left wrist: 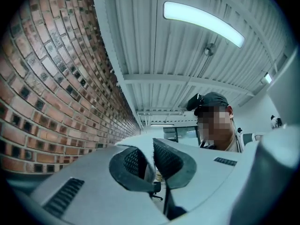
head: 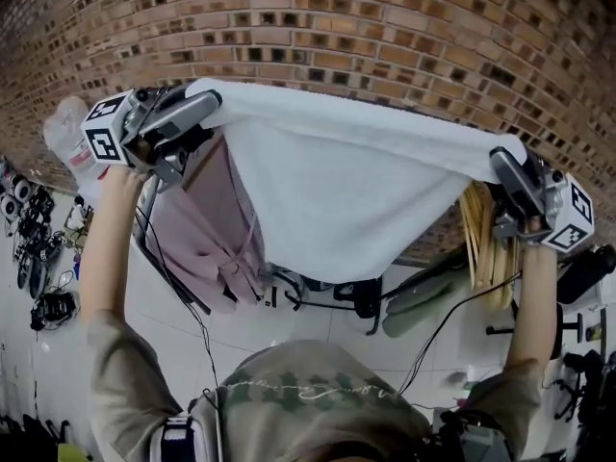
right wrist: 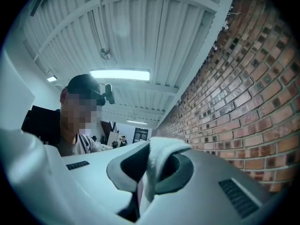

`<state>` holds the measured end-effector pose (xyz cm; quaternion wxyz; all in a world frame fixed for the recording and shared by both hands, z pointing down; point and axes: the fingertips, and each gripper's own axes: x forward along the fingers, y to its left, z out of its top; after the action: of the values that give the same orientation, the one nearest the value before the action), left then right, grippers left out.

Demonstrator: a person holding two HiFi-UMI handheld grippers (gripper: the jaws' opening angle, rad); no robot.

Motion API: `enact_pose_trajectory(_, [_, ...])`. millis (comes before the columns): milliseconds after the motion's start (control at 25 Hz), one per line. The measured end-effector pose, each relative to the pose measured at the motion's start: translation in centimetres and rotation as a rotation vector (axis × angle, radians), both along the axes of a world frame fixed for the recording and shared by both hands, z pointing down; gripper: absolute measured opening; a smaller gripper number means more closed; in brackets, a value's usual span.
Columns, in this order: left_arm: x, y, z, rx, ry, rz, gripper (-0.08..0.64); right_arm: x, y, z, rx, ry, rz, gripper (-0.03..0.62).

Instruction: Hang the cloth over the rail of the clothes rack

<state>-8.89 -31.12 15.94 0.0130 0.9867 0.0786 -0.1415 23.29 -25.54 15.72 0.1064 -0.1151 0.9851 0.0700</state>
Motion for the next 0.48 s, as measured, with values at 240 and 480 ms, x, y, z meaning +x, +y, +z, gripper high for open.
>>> enact_pose_trajectory(240, [-0.1,-1.9,0.2,-0.040,-0.035,-0.022,0.016,-0.2,-2.3,-0.1,-0.017,0.024,0.005,0.020])
enact_pose_trajectory(480, [0.0,-2.8,-0.3,-0.086,-0.046,-0.006,0.016,-0.1,-3.9,-1.4,-0.011,0.030,0.051,0.020])
